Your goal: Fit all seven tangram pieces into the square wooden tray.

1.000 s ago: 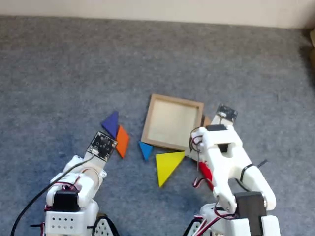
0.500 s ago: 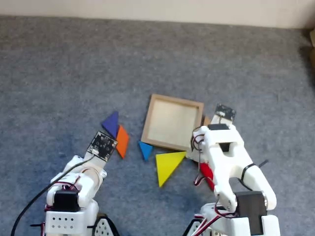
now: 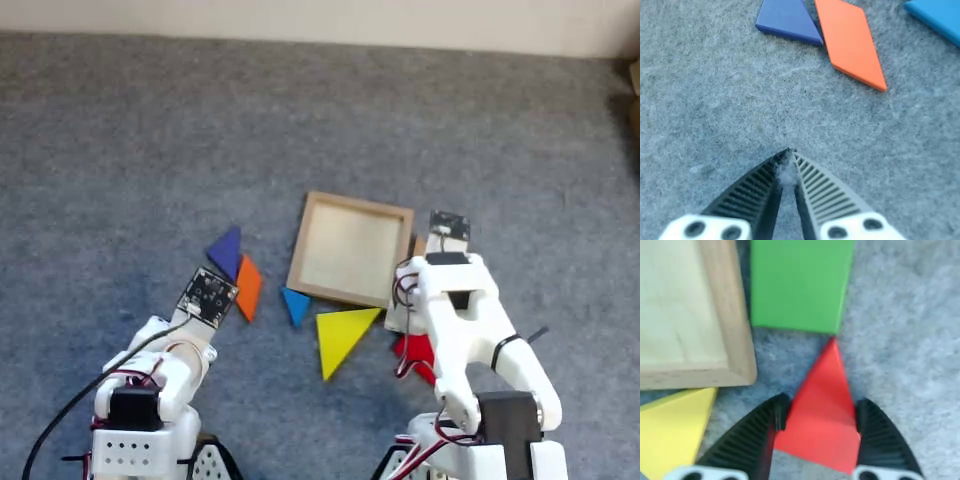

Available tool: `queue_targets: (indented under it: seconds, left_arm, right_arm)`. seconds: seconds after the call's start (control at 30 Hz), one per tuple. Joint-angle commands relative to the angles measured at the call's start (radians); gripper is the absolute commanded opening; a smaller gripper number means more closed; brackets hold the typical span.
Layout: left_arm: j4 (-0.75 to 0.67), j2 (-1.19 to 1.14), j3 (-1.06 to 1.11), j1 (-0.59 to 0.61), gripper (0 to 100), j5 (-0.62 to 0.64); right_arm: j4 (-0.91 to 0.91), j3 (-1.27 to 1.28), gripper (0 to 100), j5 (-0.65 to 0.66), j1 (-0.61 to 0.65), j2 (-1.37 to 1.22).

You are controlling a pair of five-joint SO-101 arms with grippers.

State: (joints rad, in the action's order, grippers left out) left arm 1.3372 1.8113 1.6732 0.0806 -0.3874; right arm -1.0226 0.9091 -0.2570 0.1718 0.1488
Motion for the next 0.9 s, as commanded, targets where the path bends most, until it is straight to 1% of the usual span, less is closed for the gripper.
queue_targets:
  seconds: [0.0, 0.07, 0.2, 0.33, 0.47, 0.53, 0.63, 0.77, 0.87]
  left_arm:
    - [0.003, 0.022, 0.022, 0.007, 1, -0.009]
    - [0.003, 0.022, 0.022, 0.007, 1, -0.009]
    - [0.003, 0.022, 0.022, 0.007, 1, -0.009]
    - [0.003, 0.022, 0.022, 0.007, 1, -0.009]
    - [0.003, 0.022, 0.022, 0.007, 1, -0.009]
    - [0.003, 0.022, 0.022, 0.007, 1, -0.009]
    - [0.003, 0.022, 0.022, 0.007, 1, -0.009]
    - [0.003, 0.022, 0.022, 0.007, 1, -0.009]
    - [0.003, 0.022, 0.022, 0.007, 1, -0.009]
  right_arm:
    - [-0.010, 0.012, 15.2, 0.028, -0.001, -0.024]
    - [-0.024, -0.015, 15.2, 0.029, -0.001, -0.024]
    - [-0.119, -0.107, 15.3, 0.043, 0.002, -0.024]
    - [-0.203, -0.189, 17.1, 0.169, 0.002, -0.022]
    - [-0.285, -0.228, 22.4, 0.215, 0.016, -0.005]
    - [-0.288, -0.229, 22.4, 0.215, 0.041, 0.061]
    - [-0.298, -0.208, 22.4, 0.210, 0.094, 0.232]
    - [-0.298, -0.091, 22.5, 0.210, 0.171, 0.487]
    - [-0.289, 0.010, 22.8, 0.212, 0.202, 0.611]
